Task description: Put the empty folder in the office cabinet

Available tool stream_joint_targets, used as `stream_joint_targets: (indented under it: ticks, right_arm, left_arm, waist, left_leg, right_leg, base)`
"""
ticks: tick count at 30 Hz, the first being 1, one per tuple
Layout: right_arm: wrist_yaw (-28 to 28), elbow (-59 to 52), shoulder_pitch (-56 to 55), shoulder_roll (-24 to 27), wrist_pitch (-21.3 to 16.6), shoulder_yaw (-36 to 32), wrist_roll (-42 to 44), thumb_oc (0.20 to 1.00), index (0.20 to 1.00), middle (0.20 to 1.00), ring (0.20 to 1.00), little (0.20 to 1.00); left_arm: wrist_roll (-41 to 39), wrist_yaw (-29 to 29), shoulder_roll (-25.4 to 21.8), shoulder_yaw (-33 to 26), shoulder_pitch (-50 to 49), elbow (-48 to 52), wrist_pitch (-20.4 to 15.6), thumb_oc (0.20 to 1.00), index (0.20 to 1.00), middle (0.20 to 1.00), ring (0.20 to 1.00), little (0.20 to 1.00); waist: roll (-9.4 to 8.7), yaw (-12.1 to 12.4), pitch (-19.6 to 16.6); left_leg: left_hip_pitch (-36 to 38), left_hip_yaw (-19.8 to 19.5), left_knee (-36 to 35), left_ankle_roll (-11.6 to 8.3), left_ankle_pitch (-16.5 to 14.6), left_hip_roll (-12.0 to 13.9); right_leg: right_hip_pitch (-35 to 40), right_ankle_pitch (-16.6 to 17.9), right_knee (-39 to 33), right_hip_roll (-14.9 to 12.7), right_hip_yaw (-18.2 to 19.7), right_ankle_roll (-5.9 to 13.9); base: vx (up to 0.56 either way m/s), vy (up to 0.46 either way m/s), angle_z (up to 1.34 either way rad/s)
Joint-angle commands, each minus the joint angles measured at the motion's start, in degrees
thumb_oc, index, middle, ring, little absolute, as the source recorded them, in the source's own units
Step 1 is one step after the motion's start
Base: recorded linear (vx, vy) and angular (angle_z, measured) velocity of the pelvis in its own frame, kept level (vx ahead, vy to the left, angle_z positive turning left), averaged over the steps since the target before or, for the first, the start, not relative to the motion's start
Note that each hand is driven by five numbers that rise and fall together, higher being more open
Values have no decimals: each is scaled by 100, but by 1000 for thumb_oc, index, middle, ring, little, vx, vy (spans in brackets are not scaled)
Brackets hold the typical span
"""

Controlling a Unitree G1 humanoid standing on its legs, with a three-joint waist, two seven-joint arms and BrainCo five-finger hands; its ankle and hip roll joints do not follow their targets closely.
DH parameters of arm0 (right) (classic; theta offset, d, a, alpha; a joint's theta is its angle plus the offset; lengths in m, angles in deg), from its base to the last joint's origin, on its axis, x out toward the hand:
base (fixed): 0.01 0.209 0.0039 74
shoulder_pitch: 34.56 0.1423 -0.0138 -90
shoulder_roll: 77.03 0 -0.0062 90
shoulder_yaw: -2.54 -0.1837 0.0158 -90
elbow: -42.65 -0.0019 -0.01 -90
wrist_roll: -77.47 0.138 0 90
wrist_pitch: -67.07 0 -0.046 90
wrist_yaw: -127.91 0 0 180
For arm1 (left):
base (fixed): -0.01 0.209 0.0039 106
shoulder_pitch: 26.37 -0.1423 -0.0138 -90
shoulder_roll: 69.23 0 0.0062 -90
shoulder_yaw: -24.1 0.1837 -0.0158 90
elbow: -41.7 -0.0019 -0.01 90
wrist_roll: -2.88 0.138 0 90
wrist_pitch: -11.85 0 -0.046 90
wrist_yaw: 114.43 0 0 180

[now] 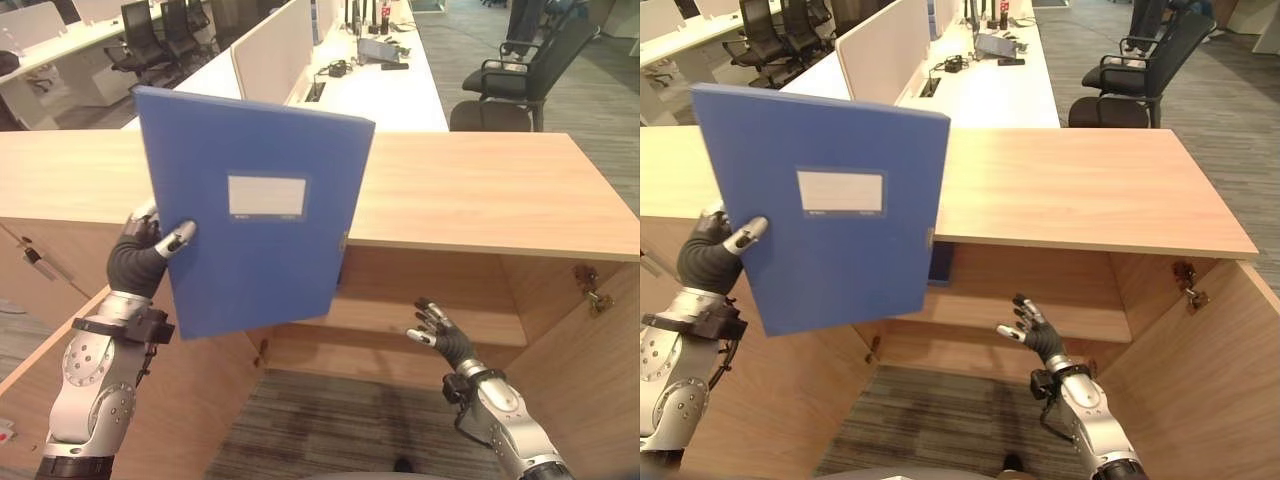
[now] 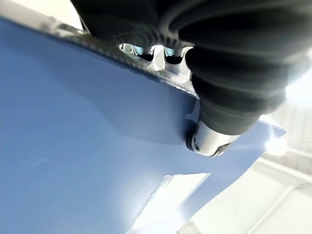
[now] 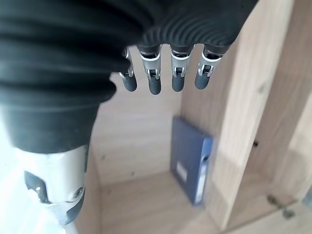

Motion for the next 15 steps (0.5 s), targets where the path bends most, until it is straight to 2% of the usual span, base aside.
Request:
stream_joint_targets:
  ticks: [1, 6, 15]
  right_arm:
    - [-240, -533, 416, 12, -160, 186, 533, 1000, 1000, 1000, 1000, 1000]
    - [-500, -1029, 573, 86, -78, 468, 945, 1000, 1000, 1000, 1000, 1000]
    - [-564, -1185, 1034, 51, -7, 917, 1164, 1000, 1000, 1000, 1000, 1000]
  left_arm:
    - [77, 66, -372, -20, 398, 1, -269, 200, 200, 200, 200, 200]
    - [148, 124, -256, 287, 568, -90, -216, 200, 200, 200, 200, 200]
    - [70, 307, -366, 953, 984, -96, -53, 200, 200, 200, 200, 200]
  waist:
    - [-245, -126, 81]
    - [-264, -174, 69]
    - [-266, -225, 50]
  left_leg:
    - [-61, -69, 61, 18, -279, -175]
    - [-70, -62, 61, 22, -277, -181]
    - [-49, -44, 61, 30, -289, -177]
  right_leg:
    - [564, -693, 52, -290, -112, 422]
    - [553, -695, 53, -302, -74, 427]
    - [554, -696, 53, -299, -32, 421]
  base:
    - [0, 0, 0]
    - [0, 0, 0]
    - [0, 0, 0]
